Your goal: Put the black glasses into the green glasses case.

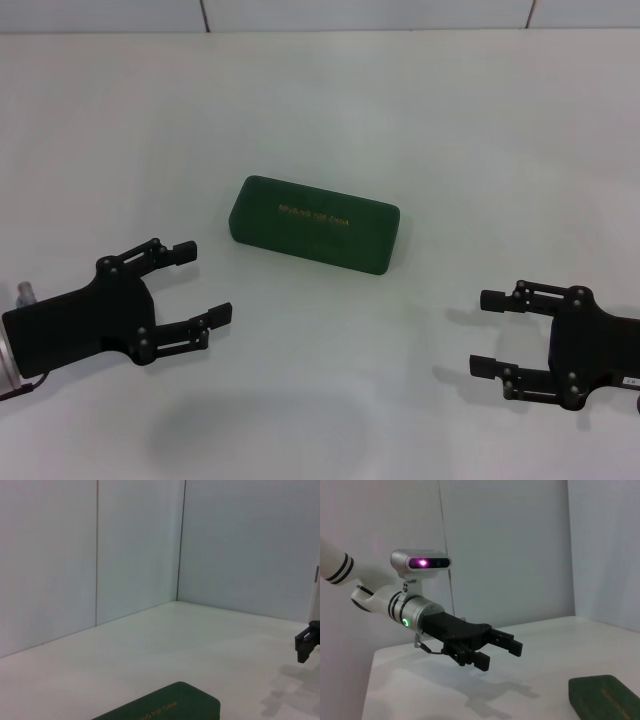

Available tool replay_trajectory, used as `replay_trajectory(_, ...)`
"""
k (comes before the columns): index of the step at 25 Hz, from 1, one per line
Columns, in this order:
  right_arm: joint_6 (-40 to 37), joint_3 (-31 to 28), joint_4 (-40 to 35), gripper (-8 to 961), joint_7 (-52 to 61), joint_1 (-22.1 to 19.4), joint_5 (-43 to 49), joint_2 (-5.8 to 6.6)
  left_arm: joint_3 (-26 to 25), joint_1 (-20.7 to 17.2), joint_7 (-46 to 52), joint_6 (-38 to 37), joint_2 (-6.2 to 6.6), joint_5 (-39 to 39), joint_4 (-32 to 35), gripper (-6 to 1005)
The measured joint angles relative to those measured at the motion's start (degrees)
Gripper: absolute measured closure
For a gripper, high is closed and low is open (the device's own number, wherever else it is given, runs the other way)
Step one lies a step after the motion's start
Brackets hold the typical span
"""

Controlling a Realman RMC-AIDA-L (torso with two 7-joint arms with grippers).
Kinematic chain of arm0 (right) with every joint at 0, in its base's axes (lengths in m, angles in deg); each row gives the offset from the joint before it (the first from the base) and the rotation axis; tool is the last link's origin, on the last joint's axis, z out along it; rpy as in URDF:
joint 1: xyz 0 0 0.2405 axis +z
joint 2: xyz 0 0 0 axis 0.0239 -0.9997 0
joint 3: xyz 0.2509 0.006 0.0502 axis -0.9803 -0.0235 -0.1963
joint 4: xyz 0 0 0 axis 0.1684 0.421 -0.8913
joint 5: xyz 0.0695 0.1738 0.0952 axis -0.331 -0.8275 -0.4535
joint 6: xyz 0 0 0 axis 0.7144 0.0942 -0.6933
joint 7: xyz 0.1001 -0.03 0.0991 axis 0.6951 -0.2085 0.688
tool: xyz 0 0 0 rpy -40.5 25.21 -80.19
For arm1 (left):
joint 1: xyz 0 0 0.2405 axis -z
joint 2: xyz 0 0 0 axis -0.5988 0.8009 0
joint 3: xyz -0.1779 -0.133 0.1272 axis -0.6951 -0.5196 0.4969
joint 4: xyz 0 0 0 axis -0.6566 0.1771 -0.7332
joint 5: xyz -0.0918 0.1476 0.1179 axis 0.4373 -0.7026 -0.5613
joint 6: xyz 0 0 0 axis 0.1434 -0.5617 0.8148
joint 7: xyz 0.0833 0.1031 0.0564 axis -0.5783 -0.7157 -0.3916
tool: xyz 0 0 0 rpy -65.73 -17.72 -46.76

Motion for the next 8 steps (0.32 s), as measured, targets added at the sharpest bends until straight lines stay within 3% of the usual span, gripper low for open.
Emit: replay_trajectory(8,0.4,-0.3,0.0,261,0.0,0.0,-0.3,-0.01,0.2,0.3,1.1,-1.1,0.07,-0.2,0.2,125)
